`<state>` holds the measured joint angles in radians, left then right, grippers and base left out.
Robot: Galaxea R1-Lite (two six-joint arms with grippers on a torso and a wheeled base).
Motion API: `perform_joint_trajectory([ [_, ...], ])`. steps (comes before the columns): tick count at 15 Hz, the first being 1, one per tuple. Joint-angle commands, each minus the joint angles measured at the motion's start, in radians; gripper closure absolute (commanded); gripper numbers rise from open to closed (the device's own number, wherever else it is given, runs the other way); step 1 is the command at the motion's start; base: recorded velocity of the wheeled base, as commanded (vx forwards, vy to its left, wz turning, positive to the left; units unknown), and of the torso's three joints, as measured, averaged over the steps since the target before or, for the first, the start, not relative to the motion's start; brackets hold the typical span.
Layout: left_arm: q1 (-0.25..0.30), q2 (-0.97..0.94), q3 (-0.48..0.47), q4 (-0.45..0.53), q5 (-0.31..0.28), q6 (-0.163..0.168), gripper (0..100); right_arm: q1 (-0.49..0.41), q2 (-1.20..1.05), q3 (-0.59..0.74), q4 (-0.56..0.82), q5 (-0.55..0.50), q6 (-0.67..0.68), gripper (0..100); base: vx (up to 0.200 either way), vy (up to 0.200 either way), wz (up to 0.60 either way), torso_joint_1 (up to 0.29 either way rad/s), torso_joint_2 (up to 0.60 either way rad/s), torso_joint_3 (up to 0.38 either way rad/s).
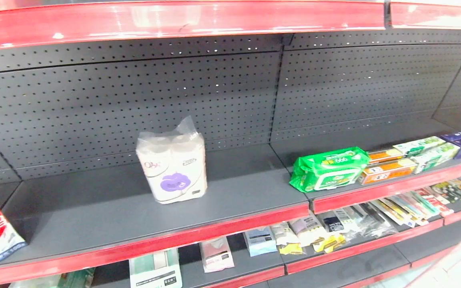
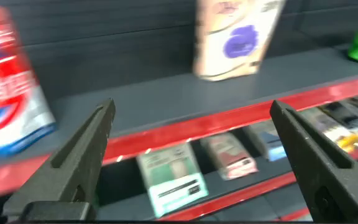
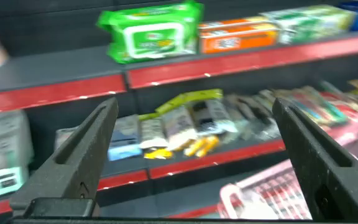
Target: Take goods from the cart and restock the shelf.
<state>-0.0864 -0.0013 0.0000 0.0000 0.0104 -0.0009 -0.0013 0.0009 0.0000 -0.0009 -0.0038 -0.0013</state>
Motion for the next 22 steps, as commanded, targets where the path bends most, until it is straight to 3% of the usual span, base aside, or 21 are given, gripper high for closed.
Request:
perform_joint_trajectory([
  [1, 0.0, 0.001, 0.0, 0.0, 0.0, -0.001, 0, 0.0, 0.001, 0.0, -0.001, 0.001, 0.0, 0, 0.0, 0.0, -0.6, 0.002, 0.0, 0.002],
  [11, 0.0, 0.001, 0.0, 0.0, 0.0, -0.001, 0, 0.0, 0.001, 0.0, -0.001, 0.001, 0.0, 0, 0.0, 0.0, -0.6, 0.003, 0.0, 0.002],
  [18, 0.0, 0.001, 0.0, 0.0, 0.0, -0.002, 0, 0.003, 0.01, -0.015, -0.008, 0.005, 0.01, 0, 0.0, 0.0, 0.0, 0.0, 0.0, 0.0],
  [19, 0.0, 0.001, 0.0, 0.0, 0.0, -0.002, 0, 0.02, 0.123, -0.124, -0.013, 0.004, 0.05, 0, 0.0, 0.0, 0.0, 0.0, 0.0, 0.0],
  [20, 0.0, 0.001, 0.0, 0.0, 0.0, -0.002, 0, 0.026, 0.396, -0.391, -0.024, -0.019, 0.254, 0, 0.0, 0.0, 0.0, 0.0, 0.0, 0.0],
  [21, 0.0, 0.001, 0.0, 0.0, 0.0, -0.002, 0, 0.026, 0.499, -0.511, -0.014, -0.03, 0.28, 0, 0.0, 0.0, 0.0, 0.0, 0.0, 0.0],
  [22, 0.0, 0.001, 0.0, 0.0, 0.0, -0.002, 0, 0.012, 0.507, -0.509, -0.013, -0.051, 0.219, 0, 0.0, 0.0, 0.0, 0.0, 0.0, 0.0],
])
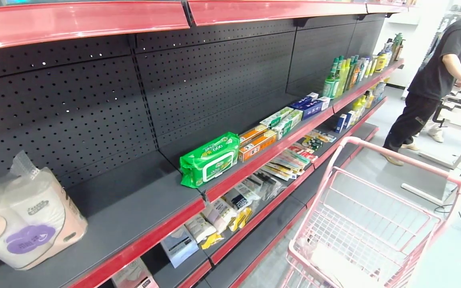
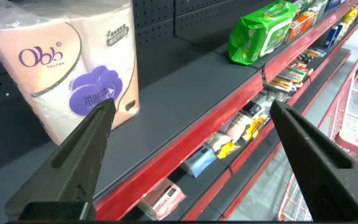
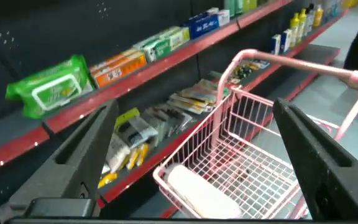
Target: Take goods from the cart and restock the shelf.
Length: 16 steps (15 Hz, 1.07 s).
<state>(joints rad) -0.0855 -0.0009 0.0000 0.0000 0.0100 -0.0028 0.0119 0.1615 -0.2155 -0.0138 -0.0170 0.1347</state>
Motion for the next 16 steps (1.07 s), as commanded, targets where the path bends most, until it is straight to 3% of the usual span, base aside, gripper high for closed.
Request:
perform_joint_trajectory([
  [1, 0.0, 0.001, 0.0, 0.0, 0.001, 0.0, 0, -0.036, 0.326, -0.248, 0.0, -0.103, -0.047, 0, 0.0, 0.0, 0.0, 0.0, 0.0, 0.0],
  [2, 0.0, 0.001, 0.0, 0.0, 0.001, -0.002, 0, -0.061, 0.334, -0.229, -0.003, -0.135, -0.121, 0, 0.0, 0.0, 0.0, 0.0, 0.0, 0.0],
  [7, 0.0, 0.001, 0.0, 0.0, 0.001, 0.0, 0, -0.127, 0.762, -0.289, 0.048, -0.17, -0.214, 0, 0.0, 0.0, 0.0, 0.0, 0.0, 0.0],
  [9, 0.0, 0.001, 0.0, 0.0, 0.001, 0.0, 0, -0.119, 0.968, -0.289, 0.046, -0.061, -0.225, 0, 0.0, 0.0, 0.0, 0.0, 0.0, 0.0],
  [13, 0.0, 0.001, 0.0, 0.0, 0.001, 0.0, 0, -0.092, 1.32, -0.262, 0.043, 0.138, -0.44, 0, 0.0, 0.0, 0.0, 0.0, 0.0, 0.0],
  [15, 0.0, 0.001, 0.0, 0.0, 0.001, 0.0, 0, -0.064, 1.446, -0.274, 0.025, 0.155, -0.535, 0, 0.0, 0.0, 0.0, 0.0, 0.0, 0.0],
  [16, 0.0, 0.001, 0.0, 0.0, 0.001, 0.0, 0, -0.049, 1.566, -0.271, -0.058, 0.155, -0.573, 0, 0.0, 0.0, 0.0, 0.0, 0.0, 0.0],
])
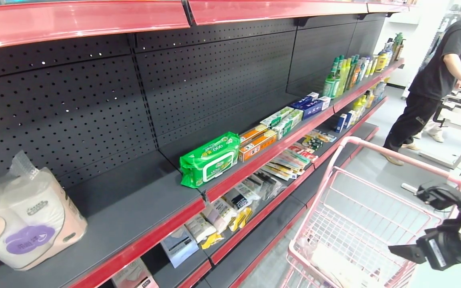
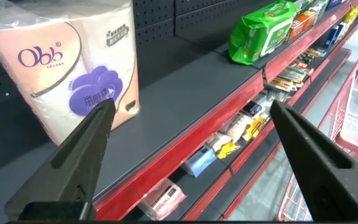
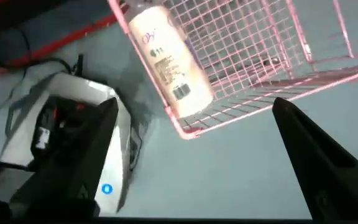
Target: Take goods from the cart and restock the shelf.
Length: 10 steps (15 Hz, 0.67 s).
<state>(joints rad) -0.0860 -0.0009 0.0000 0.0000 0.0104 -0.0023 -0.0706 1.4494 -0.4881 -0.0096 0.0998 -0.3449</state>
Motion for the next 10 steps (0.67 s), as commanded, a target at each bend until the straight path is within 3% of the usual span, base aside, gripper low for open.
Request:
perform_joint_trajectory([
  [1, 0.0, 0.001, 0.0, 0.0, 0.0, -0.001, 0, 0.034, 0.355, 0.02, -0.161, 0.038, -0.126, 0, 0.0, 0.0, 0.0, 0.0, 0.0, 0.0],
  [5, 0.0, 0.001, 0.0, 0.0, 0.0, 0.001, 0, 0.107, 0.522, 0.137, -0.451, 0.028, -0.178, 0, 0.0, 0.0, 0.0, 0.0, 0.0, 0.0],
  [10, 0.0, 0.001, 0.0, 0.0, 0.0, -0.001, 0, 0.196, 0.583, 0.128, -0.46, -0.008, -0.178, 0, 0.0, 0.0, 0.0, 0.0, 0.0, 0.0],
])
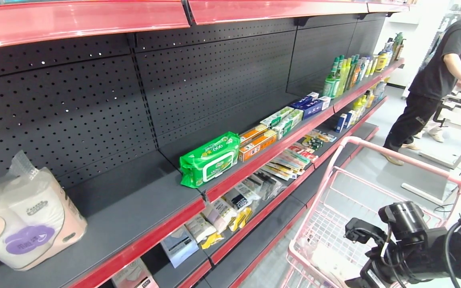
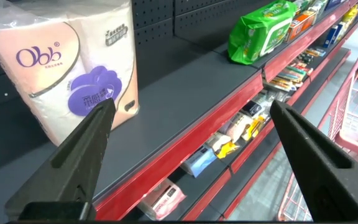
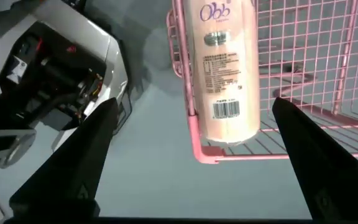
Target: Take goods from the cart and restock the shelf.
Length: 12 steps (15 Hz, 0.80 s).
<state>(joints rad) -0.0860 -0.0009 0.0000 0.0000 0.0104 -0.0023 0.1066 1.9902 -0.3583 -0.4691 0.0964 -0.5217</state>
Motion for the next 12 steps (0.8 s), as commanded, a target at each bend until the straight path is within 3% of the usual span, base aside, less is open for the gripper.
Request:
perform_joint_trajectory([
  [1, 0.0, 0.001, 0.0, 0.0, 0.0, 0.001, 0, 0.019, 0.042, -0.002, 0.0, -0.004, -0.001, 0, 0.0, 0.0, 0.0, -0.076, 0.13, 0.085],
  [12, 0.0, 0.001, 0.0, 0.0, 0.0, 0.001, 0, 0.025, 0.137, -0.057, -0.003, -0.061, -0.087, 0, 0.0, 0.0, 0.0, -0.08, 0.18, 0.093],
])
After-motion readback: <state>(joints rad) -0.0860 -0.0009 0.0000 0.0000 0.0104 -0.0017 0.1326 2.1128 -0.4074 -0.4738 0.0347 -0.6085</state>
